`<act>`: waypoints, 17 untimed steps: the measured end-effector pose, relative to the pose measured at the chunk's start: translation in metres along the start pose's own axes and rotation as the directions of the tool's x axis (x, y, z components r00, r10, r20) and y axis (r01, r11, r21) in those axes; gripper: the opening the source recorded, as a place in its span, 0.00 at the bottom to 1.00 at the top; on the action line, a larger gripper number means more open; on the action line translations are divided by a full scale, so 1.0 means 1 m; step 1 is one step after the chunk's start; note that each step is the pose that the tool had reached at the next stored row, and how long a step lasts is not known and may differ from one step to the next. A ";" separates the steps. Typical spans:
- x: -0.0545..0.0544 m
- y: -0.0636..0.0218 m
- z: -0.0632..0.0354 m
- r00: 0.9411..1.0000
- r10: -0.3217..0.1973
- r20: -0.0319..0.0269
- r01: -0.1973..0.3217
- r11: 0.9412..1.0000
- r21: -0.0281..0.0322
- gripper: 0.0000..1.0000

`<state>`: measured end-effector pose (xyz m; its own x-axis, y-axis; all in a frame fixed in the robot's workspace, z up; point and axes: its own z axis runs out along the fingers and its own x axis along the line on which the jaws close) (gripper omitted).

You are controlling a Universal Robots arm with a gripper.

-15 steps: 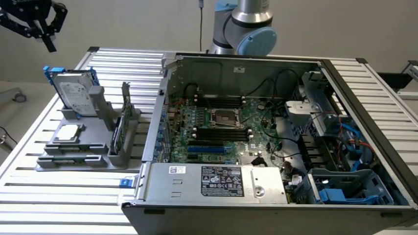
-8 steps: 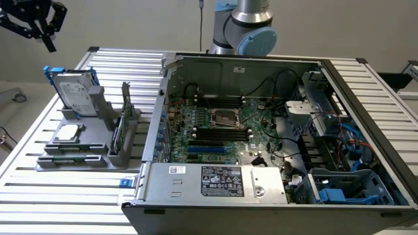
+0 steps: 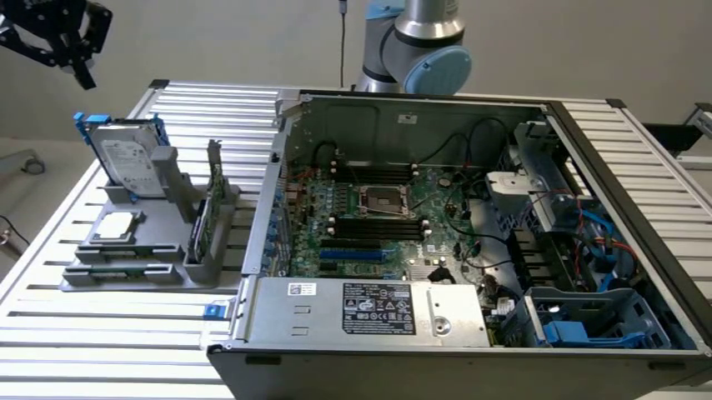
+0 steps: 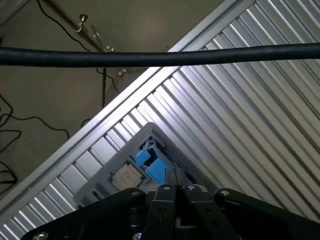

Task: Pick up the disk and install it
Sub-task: 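Pick up the disk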

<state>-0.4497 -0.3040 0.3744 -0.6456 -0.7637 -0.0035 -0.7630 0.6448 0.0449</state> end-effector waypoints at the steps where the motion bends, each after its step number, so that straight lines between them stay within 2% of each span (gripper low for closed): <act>1: 0.000 0.0000 0.0000 1.000 -0.018 -0.001 0.018 1.000 0.000 0.11; 5: 0.000 0.0000 0.0002 0.996 -0.091 -0.004 0.091 0.996 -0.001 0.11; 9: 0.000 0.0000 0.0003 0.987 -0.163 -0.007 0.163 0.987 -0.001 0.11; 13: 0.000 0.0000 0.0005 0.972 -0.234 -0.010 0.234 0.972 -0.002 0.11; 17: 0.000 0.0000 0.0006 0.952 -0.305 -0.014 0.305 0.952 -0.003 0.11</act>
<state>-0.4497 -0.3040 0.3738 -0.3818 -0.9242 -0.0034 -0.9234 0.3813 0.0449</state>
